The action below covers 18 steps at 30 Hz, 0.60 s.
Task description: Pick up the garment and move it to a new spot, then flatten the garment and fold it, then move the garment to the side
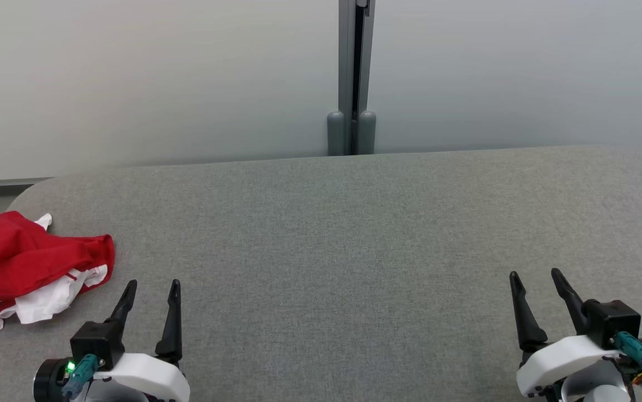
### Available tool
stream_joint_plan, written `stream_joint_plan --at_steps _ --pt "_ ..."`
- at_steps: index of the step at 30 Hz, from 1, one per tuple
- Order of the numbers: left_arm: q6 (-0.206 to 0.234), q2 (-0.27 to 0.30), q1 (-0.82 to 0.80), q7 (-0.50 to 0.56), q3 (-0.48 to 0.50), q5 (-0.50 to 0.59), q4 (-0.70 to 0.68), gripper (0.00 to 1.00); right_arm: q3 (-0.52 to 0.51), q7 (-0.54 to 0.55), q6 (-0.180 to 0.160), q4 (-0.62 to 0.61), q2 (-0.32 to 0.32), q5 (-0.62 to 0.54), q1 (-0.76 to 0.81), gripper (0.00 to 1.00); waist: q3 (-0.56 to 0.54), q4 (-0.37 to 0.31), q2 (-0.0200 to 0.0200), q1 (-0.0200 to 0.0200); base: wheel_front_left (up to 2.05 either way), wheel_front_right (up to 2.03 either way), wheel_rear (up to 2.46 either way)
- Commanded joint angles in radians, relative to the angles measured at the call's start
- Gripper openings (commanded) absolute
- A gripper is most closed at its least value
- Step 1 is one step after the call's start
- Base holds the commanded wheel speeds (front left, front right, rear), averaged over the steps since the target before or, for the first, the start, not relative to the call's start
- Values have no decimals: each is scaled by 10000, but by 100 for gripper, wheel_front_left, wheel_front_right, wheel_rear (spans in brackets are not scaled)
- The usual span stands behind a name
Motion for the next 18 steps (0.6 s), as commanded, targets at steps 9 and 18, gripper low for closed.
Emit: stream_joint_plan --at_steps 9,18 --pt "-90 -41 -223 -100 127 187 129 100 24 -126 4 110 -33 -162 -119 100 15 31 0 -1 0 0 0" --pt "-85 -80 -265 -100 145 140 110 100 -1 -186 4 174 -61 -62 -155 100 33 154 0 -1 0 0 0"
